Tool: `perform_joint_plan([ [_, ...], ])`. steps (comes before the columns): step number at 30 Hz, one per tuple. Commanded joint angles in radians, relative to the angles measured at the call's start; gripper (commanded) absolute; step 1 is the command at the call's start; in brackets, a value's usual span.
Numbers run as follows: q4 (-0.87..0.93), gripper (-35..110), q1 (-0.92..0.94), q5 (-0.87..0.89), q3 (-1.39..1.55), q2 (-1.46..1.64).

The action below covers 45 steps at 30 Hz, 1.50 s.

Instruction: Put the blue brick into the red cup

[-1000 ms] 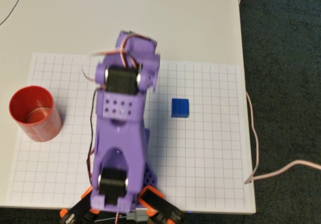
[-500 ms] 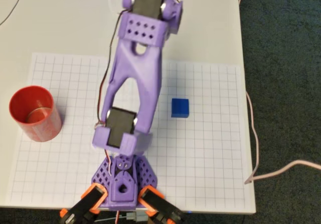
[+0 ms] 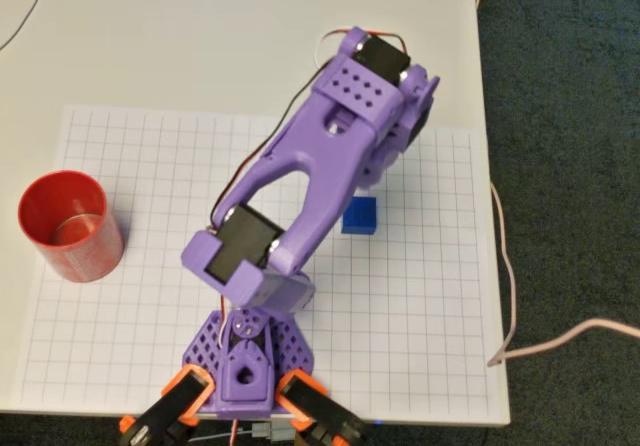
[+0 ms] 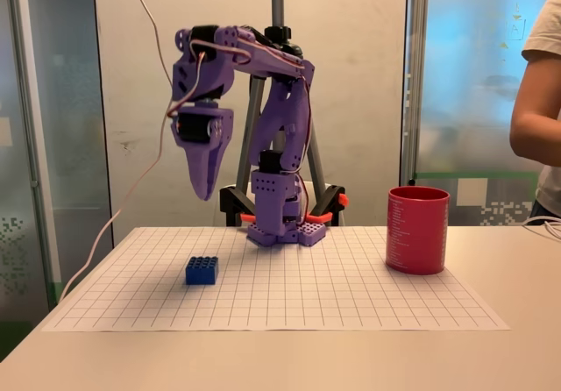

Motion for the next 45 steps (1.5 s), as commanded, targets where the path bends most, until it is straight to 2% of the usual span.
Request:
perform_joint_plan([
  [1,0.028,0,0.029,-0.184,0.011,0.038],
  [3,0.035,0,0.038,-0.244,0.011,0.043],
  [10,-0.061,0,0.009,-0.238,0.094,0.035],
  [23,-0.233,0,0.008,-0.087,0.224,0.034],
  [34,-0.225,0,-0.04,-0.069,0.284,0.035],
  [45,-0.302,0,-0.003,-0.106,0.314,0.009],
])
